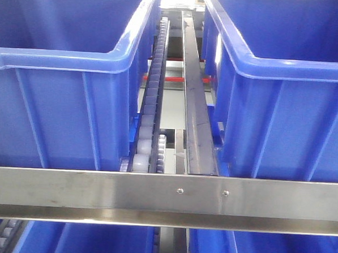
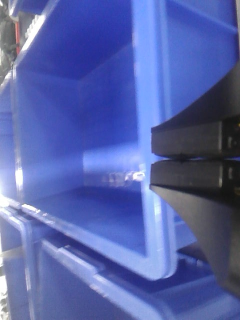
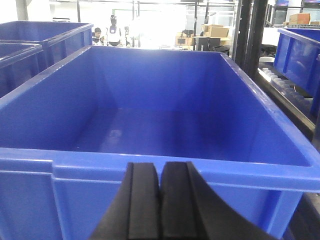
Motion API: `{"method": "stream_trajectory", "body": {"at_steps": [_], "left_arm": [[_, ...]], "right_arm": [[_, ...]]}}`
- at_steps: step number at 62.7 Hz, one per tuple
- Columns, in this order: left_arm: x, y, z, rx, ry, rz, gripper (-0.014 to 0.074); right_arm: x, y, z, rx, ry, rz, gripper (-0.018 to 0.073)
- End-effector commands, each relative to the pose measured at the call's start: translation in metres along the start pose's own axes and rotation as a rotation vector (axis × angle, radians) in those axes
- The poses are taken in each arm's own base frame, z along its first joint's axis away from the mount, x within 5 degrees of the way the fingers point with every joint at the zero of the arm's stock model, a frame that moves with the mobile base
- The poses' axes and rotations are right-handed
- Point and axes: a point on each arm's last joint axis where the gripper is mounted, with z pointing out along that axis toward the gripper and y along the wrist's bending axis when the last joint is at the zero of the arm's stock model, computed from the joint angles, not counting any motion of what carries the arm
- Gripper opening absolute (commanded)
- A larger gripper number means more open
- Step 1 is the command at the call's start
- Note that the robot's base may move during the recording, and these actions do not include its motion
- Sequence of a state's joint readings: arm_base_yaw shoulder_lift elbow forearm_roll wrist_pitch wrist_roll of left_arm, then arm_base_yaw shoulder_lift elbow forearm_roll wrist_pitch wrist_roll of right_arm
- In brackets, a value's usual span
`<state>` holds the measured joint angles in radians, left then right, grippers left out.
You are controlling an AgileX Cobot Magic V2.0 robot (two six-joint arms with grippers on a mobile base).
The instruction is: Pick and sort blue part to right shelf
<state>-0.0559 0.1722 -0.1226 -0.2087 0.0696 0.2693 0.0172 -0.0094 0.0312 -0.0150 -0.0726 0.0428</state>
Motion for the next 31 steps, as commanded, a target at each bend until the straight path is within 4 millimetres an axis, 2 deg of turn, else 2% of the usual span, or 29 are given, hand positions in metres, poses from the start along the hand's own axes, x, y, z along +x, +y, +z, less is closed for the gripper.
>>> {"method": "stream_trajectory", "body": {"at_steps": [1,16,24,31], "left_arm": [[-0.009,0.002,-0.003,-0.016,-0.121,-0.047,0.0134],[0.010,0.000,-0.008,-0.015,-0.133,-0.028,0.0134],[0.026,0.000,-0.009,-0.023,-0.165,-0.030,0.0134],[0.028,0.000,-0.012,-0.022,-0.175,-0.032,0.0134]], "right_arm": [[-0.017,0.001,-0.003,-0.007,-0.127,-0.010,0.0057],[-0.017,0.001,-0.003,-0.007,-0.127,-0.010,0.0057],[-0.017,0.001,-0.003,-0.007,-0.127,-0.010,0.0057],[-0.017,0.001,-0.003,-0.007,-0.127,-0.010,0.0057]]}}
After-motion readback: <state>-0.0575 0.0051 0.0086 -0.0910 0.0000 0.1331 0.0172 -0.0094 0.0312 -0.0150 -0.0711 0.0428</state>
